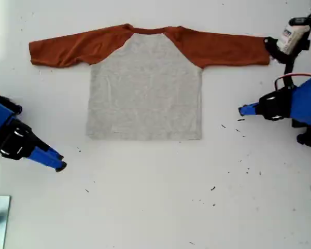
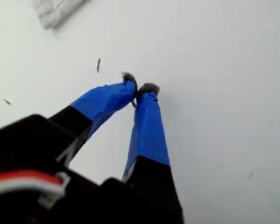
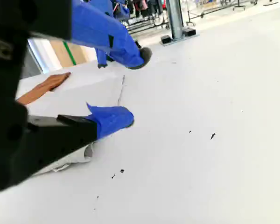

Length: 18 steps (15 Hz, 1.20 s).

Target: Fold t shirt

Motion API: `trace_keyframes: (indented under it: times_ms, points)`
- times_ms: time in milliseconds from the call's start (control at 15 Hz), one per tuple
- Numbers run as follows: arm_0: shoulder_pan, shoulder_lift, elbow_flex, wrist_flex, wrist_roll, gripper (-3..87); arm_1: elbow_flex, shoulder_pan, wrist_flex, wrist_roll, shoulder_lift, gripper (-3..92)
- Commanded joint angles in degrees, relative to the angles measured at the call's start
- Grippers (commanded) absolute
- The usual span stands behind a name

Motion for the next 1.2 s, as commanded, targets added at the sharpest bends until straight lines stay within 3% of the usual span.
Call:
trace_keyframes:
  times_ms: [0,67,200,267,333,467,600,733,800,1000,1133]
  points:
    - [-5.3,0.4,0.6,-0.4,0.0,13.9,2.9,0.6,0.1,6.5,1.0,3.7]
    - [-8.9,0.4,0.6,-0.2,-2.9,14.2,2.9,0.7,0.1,0.5,1.0,3.7]
    - [-9.1,0.4,0.6,-0.3,-5.7,14.5,2.9,1.1,0.0,21.9,1.1,3.8]
    - [-11.7,0.4,0.6,-1.1,-5.7,10.6,2.9,0.8,0.0,23.3,1.1,4.0]
    - [-14.1,0.4,0.6,-0.1,-5.5,-0.3,2.9,-0.1,0.0,20.7,1.1,3.9]
    - [-14.7,0.4,0.6,-0.3,-5.9,-0.3,2.6,-1.7,0.0,25.4,1.1,3.7]
    - [-16.3,0.4,0.6,-0.1,-5.4,-0.3,0.5,-3.0,-2.3,23.4,1.1,3.5]
    - [-14.4,0.4,0.6,-0.1,-5.4,-0.3,-12.7,2.0,0.9,17.4,-9.1,3.5]
    - [-15.5,0.4,0.6,-0.1,-5.0,-0.3,-25.0,7.6,4.8,10.7,-21.3,3.5]
    - [-14.9,0.4,0.6,-0.1,-4.1,-0.3,-59.9,30.2,16.5,-13.3,-48.2,3.5]
    - [-15.3,0.4,0.6,-0.1,-4.1,-0.3,-71.0,42.5,18.1,-24.3,-56.4,6.7]
